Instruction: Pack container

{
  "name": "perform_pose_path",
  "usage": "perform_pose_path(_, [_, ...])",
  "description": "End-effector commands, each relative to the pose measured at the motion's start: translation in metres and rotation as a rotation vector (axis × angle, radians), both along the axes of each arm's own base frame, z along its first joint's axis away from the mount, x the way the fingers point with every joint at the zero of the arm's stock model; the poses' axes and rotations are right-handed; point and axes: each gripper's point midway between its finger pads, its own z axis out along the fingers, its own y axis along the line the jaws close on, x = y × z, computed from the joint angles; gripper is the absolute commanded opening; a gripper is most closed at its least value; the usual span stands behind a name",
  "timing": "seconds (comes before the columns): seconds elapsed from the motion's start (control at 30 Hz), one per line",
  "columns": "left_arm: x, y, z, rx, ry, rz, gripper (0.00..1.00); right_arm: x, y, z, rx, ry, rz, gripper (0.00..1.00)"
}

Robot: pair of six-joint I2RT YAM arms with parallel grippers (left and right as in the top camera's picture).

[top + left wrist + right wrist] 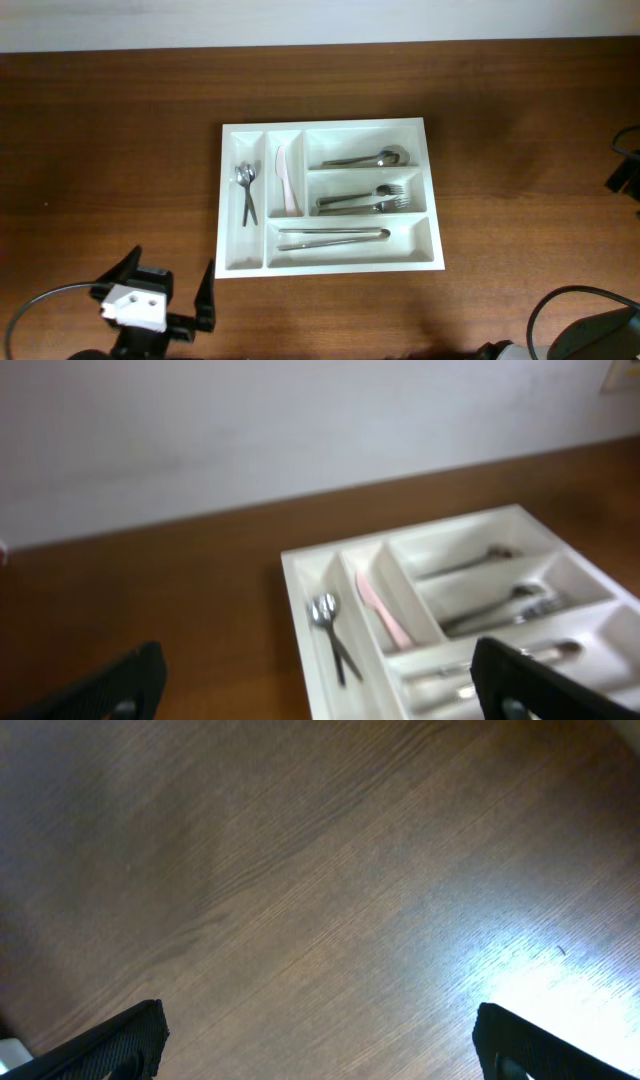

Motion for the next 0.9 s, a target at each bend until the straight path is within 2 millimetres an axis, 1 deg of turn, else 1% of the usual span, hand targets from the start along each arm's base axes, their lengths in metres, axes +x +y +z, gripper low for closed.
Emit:
perform_pose_path(0.0, [0.01,0.001,-0.025,0.036,-0.021,0.001,0.99,-0.001,0.0,0.0,0.007,-0.006,-0.01,0.99])
perform_pose_path(0.13, [0.025,0.006,-0.048,0.045,-0.047,0.03,0.99,-0.001,0.0,0.0,0.006,-0.006,-0.009,0.99])
perform_pose_path(0.3, [0.042,0.017,-0.064,0.046,-0.136,0.092,0.99,-0.001,0.0,0.0,0.006,-0.006,-0.009,0.99])
perform_pose_path(0.37, [0.047,0.018,-0.067,0.044,-0.171,0.097,0.99,-0.001,0.0,0.0,0.006,-0.006,-0.009,0.99])
perform_pose_path(0.5, [0.054,0.017,-0.063,0.041,-0.24,0.09,0.99,-0.001,0.0,0.0,0.006,-0.006,-0.009,0.99])
perform_pose_path(0.6, [0.056,0.017,-0.058,0.075,-0.285,0.089,0.99,-0.001,0.0,0.0,0.006,-0.006,-0.009,0.99])
perform_pose_path(0.67, [0.059,0.021,-0.06,0.086,-0.297,0.109,0.99,-0.001,0.0,0.0,0.006,-0.006,-0.009,0.99])
perform_pose_path(0.73, [0.063,0.023,-0.07,0.086,-0.288,0.119,0.99,-0.001,0.0,0.0,0.006,-0.006,-0.009,0.99])
perform_pose_path(0.87, [0.069,0.022,-0.098,0.087,-0.235,0.115,0.99,-0.001,0.0,0.0,0.006,-0.006,-0.009,0.99])
